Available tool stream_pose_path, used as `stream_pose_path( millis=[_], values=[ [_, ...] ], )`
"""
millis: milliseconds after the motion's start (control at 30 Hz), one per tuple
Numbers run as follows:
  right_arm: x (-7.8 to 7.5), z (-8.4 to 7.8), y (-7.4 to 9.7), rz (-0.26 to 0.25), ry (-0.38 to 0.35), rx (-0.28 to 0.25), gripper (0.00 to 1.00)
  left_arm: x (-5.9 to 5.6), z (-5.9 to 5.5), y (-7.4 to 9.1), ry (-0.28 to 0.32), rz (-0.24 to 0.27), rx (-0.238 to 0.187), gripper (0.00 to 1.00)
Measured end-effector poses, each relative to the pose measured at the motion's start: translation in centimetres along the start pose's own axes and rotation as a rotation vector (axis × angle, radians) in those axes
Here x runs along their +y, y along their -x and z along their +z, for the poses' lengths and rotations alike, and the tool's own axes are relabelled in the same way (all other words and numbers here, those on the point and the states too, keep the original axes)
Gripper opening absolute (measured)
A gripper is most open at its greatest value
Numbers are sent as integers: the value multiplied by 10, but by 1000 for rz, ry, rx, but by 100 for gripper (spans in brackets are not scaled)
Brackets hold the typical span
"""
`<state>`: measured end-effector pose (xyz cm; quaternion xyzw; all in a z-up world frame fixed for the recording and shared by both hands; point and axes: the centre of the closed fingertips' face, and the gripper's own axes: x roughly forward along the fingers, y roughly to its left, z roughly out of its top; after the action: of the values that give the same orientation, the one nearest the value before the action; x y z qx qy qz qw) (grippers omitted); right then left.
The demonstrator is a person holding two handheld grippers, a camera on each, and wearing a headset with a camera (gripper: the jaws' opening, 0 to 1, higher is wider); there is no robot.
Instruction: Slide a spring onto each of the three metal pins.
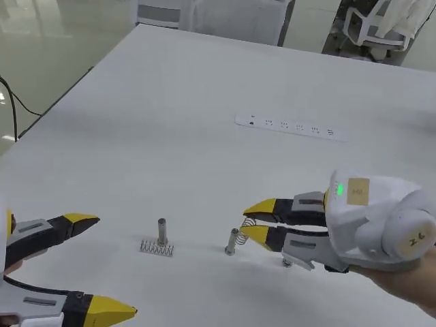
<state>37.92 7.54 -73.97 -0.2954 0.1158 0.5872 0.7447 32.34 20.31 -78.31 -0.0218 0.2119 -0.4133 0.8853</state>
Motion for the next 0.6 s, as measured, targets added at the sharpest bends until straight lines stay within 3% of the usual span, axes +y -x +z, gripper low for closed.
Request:
stream_pose_path(
  millis=[167,600],
  values=[
    [-12,5,-2,-21,3,-7,7,-1,-1,-1,1,5,3,98],
    [-18,0,-10,-10,-12,12,7,3,-1,2,9,22,-4,98]
  ],
)
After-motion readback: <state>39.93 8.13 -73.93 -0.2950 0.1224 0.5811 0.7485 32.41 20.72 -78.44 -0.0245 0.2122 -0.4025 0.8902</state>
